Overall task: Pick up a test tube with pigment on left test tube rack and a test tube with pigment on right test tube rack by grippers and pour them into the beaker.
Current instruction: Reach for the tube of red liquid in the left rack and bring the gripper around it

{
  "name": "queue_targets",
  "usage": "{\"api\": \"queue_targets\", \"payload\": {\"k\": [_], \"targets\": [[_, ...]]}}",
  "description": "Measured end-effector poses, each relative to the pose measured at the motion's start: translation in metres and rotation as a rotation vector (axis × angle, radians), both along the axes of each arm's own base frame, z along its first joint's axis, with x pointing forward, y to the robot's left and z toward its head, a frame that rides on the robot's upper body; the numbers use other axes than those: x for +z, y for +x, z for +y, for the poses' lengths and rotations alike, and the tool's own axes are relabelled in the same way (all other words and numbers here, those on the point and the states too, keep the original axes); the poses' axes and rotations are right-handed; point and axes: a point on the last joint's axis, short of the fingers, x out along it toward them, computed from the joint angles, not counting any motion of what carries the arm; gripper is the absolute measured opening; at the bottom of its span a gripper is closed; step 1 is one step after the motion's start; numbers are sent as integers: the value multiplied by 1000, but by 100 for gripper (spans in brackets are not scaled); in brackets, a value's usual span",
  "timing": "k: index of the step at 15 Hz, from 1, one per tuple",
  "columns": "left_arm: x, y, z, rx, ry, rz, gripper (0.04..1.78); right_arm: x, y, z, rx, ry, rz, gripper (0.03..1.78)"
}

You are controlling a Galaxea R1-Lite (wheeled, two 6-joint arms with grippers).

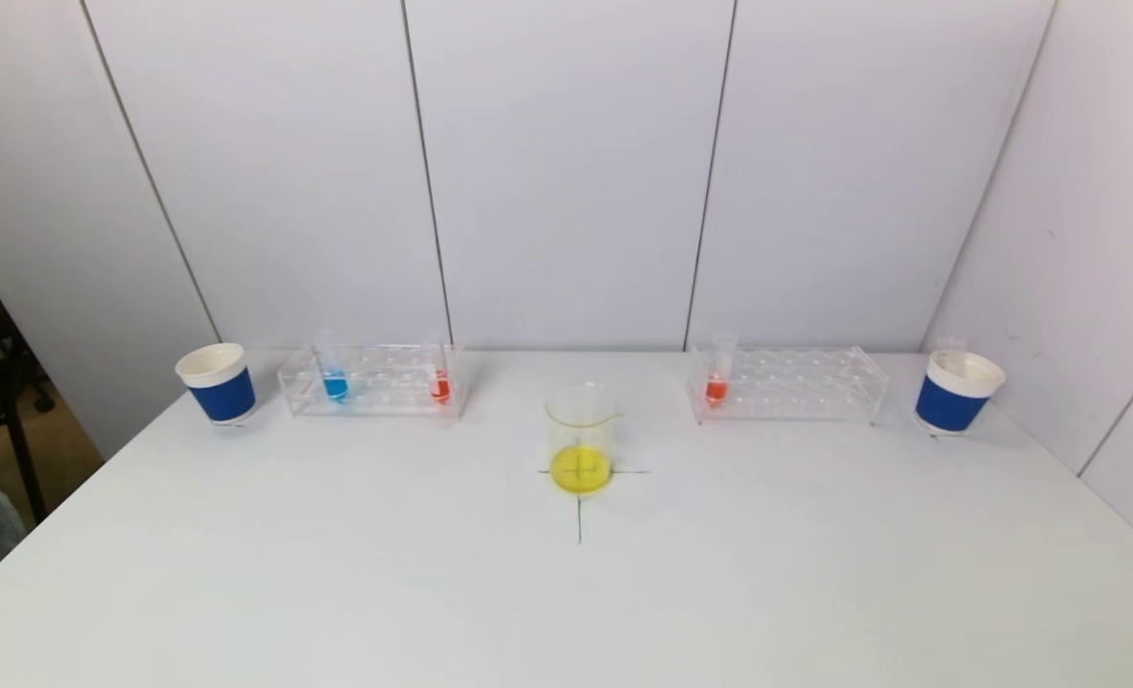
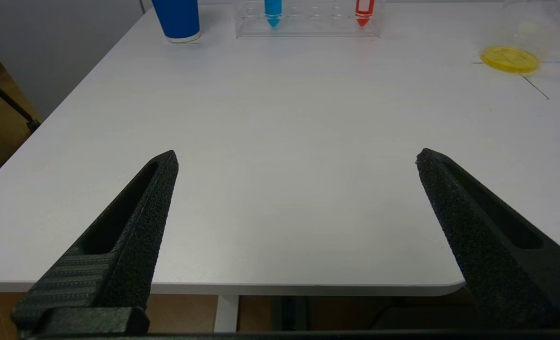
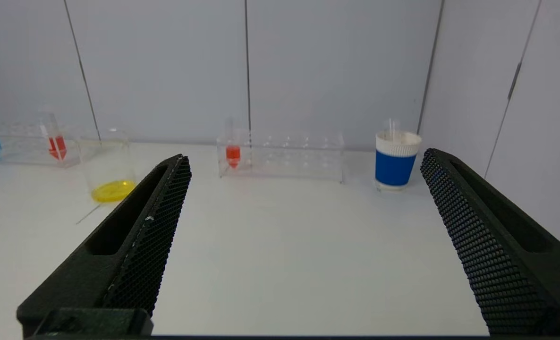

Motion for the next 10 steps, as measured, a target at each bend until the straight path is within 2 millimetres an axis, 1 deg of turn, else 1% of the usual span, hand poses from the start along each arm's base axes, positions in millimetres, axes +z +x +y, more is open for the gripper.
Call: {"api": "queue_targets", "payload": {"k": [1, 2, 4, 8, 10], "targets": [[0, 0, 0, 0, 0, 0, 176, 0, 0, 0, -4, -14, -21, 177], [0, 0, 0, 0, 0, 0, 176, -4, 1, 0, -11, -16, 6, 177], [0, 0, 0, 0, 0, 0, 176, -16, 4, -1, -28, -11, 117, 177], [0, 0, 0, 0, 0, 0, 176, -28, 5, -2, -84, -9, 245, 177], [0, 0, 0, 0, 0, 0, 176, -29, 5, -2, -87, -6, 254, 177]]}}
